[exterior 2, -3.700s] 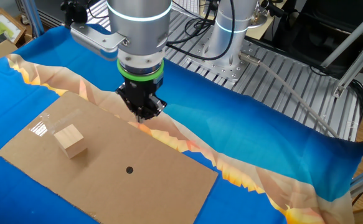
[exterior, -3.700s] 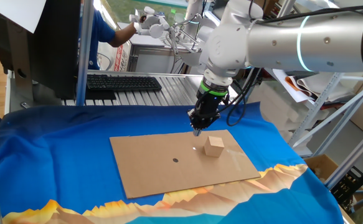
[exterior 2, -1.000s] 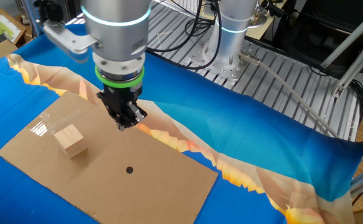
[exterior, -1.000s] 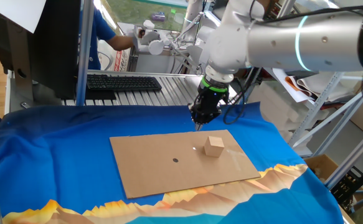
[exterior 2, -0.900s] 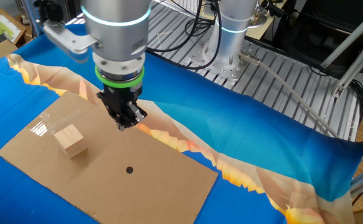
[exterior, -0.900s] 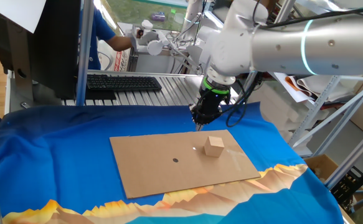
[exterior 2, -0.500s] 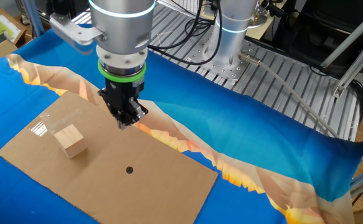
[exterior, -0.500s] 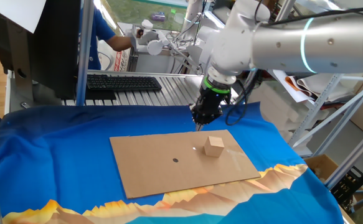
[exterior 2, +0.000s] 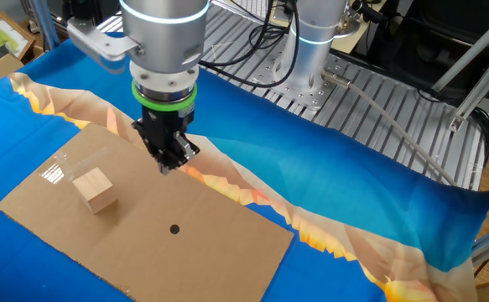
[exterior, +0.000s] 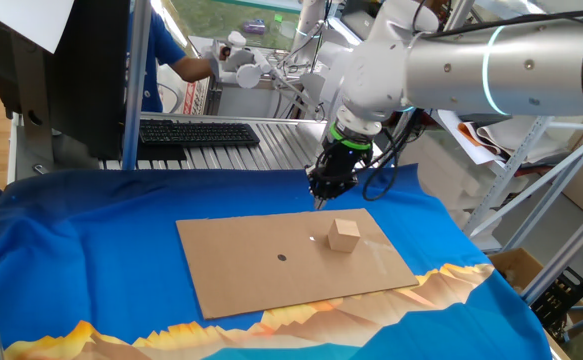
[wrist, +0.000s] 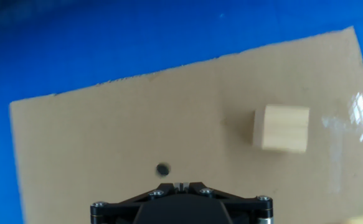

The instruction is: Hold a small block with the gripper and sweep it from left to right on the table

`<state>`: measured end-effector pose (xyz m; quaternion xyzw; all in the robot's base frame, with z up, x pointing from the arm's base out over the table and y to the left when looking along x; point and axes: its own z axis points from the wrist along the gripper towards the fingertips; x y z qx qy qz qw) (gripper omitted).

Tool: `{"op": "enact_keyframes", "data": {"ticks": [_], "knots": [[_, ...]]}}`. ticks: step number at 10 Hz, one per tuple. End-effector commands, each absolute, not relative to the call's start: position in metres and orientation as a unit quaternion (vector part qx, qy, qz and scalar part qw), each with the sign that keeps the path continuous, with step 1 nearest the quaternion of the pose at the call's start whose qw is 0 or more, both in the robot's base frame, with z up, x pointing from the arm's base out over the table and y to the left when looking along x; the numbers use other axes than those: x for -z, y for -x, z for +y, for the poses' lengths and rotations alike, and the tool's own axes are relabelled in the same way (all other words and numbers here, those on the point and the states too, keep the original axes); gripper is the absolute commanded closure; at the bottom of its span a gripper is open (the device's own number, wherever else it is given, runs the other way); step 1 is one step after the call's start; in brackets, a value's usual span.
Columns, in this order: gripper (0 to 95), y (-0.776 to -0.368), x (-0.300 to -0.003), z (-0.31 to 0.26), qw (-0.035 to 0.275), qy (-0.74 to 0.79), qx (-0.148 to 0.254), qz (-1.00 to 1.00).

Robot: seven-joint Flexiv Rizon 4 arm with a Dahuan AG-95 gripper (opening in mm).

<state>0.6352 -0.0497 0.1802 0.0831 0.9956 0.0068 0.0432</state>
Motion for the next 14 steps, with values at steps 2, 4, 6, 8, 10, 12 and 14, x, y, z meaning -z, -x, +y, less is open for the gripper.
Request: {"op": "enact_keyframes", "data": {"ticks": [2,4,6,8,10,12,14], "knots": [[95.0,-0.678,-0.174,-0.082,0.045,-0.022,0.008,0.999],[95.0,-0.699,-0.173,-0.108,0.045,0.006,0.003,0.999],[95.0,-0.708,-0.173,-0.117,0.044,0.01,0.006,0.999],[95.0,-0.708,-0.173,-0.117,0.038,-0.001,0.005,0.999],[95.0,-0.708,-0.173,-0.117,0.025,-0.049,0.005,0.998],[95.0,-0.708,-0.173,-0.117,0.013,-0.089,0.01,0.996],[95.0,-0.708,-0.173,-0.117,-0.003,-0.118,0.022,0.993]]}}
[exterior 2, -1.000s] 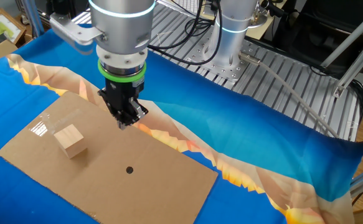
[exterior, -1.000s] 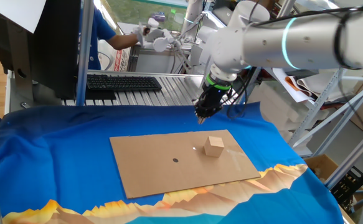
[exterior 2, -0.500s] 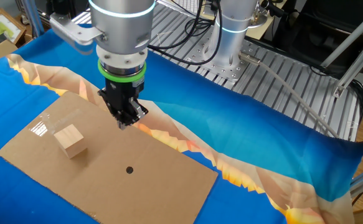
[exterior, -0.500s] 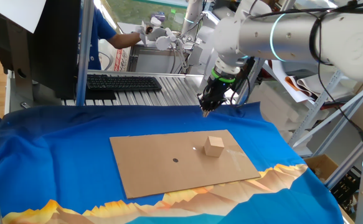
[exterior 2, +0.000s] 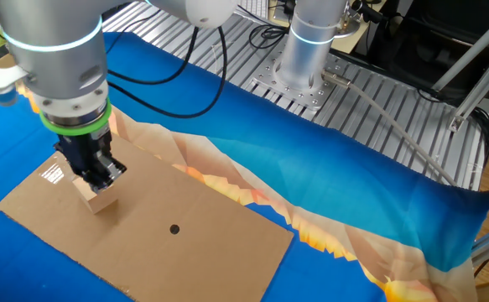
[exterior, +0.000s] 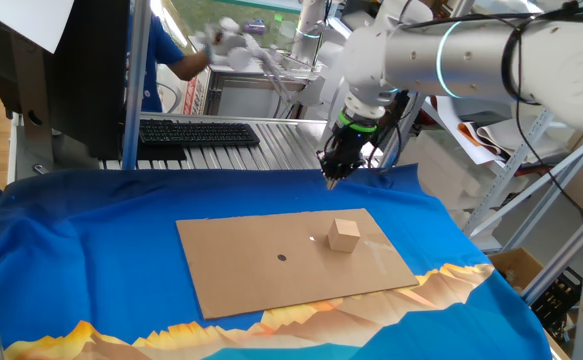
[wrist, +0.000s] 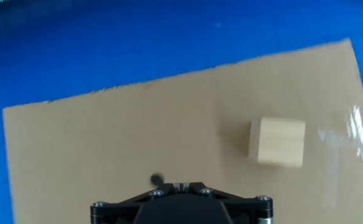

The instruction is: Hold a small block with the gripper and sweep it from left to right on the table

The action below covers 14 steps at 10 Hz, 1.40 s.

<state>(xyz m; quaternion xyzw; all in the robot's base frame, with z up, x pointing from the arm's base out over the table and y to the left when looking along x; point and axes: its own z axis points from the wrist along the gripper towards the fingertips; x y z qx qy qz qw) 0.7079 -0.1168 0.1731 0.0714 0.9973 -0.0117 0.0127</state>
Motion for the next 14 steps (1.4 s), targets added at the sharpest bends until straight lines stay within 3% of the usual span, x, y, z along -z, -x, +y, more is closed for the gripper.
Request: {"op": "enact_keyframes", "data": {"ticks": [1,4,10,14], "knots": [[95.0,-0.708,-0.173,-0.117,-0.01,-0.116,0.011,0.993],[95.0,-0.708,-0.173,-0.117,-0.002,-0.132,-0.002,0.991],[95.0,-0.712,-0.177,-0.124,0.009,-0.101,0.036,0.994],[95.0,-0.716,-0.18,-0.175,0.008,-0.055,0.027,0.998]]}}
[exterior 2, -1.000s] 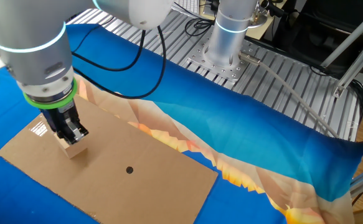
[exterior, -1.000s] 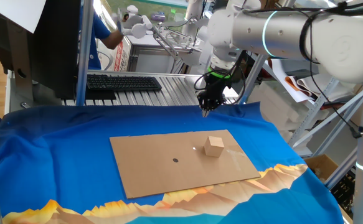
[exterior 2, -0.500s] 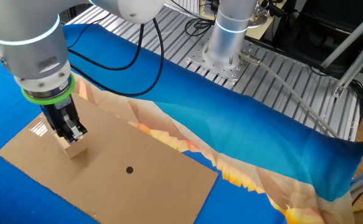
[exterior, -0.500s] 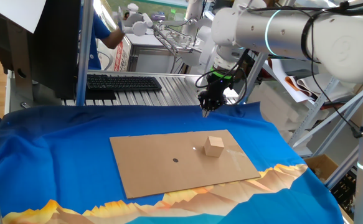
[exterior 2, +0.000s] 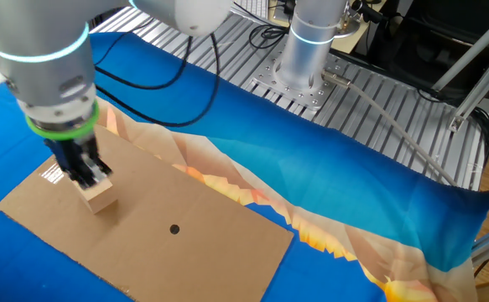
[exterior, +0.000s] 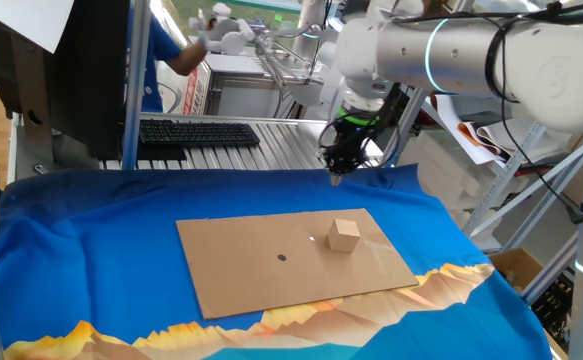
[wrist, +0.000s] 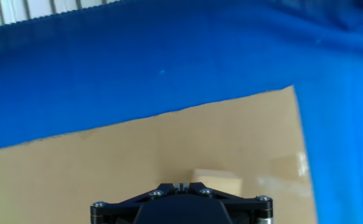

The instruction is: Hold a small block with the gripper and sweep it from left to right on the table

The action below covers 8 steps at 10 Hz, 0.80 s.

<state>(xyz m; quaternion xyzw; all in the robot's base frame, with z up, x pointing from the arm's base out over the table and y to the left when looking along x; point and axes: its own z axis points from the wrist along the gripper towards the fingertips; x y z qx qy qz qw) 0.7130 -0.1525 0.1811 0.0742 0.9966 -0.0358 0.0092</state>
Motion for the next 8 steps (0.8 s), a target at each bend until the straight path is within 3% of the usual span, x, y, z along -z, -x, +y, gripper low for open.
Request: {"op": "enact_keyframes", "data": {"ticks": [1,8], "knots": [[95.0,-0.713,-0.178,-0.186,0.012,-0.049,0.026,0.998],[95.0,-0.676,-0.146,-0.231,0.022,-0.028,0.024,0.999]]}}
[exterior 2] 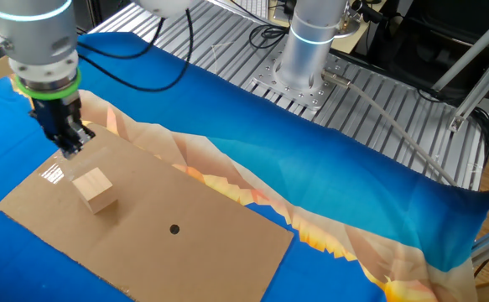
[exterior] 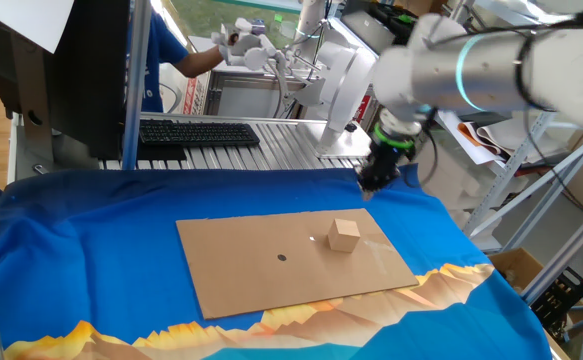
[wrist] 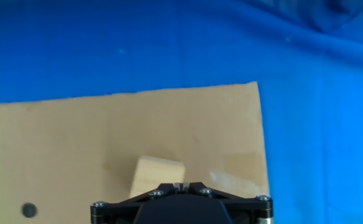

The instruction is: Hold a small block with the gripper and sweep it from left to right on the table

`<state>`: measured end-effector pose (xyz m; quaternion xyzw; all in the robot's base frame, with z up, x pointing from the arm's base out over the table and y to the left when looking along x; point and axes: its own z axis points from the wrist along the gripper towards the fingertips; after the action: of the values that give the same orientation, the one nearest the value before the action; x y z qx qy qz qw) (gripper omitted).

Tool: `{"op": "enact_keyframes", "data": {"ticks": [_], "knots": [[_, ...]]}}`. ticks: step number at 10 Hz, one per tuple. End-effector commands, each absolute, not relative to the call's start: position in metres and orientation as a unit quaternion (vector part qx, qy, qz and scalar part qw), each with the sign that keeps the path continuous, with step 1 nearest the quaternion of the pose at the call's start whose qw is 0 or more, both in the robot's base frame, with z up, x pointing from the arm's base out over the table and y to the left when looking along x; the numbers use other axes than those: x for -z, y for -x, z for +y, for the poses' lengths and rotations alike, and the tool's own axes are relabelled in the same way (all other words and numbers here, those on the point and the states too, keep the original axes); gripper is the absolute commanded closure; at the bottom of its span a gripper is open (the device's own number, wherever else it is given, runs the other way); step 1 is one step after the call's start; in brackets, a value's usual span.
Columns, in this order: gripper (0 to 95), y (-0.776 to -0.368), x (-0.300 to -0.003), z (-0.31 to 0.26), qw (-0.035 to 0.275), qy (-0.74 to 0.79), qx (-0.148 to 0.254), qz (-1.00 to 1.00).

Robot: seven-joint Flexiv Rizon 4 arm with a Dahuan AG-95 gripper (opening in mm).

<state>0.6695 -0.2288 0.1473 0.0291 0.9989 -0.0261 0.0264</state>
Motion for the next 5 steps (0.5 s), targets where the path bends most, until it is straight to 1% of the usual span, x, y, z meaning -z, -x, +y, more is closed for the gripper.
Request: {"op": "enact_keyframes", "data": {"ticks": [1,5], "knots": [[95.0,-0.675,-0.144,-0.237,0.022,-0.027,0.023,0.999],[95.0,-0.673,-0.139,-0.248,0.02,-0.04,0.018,0.999]]}}
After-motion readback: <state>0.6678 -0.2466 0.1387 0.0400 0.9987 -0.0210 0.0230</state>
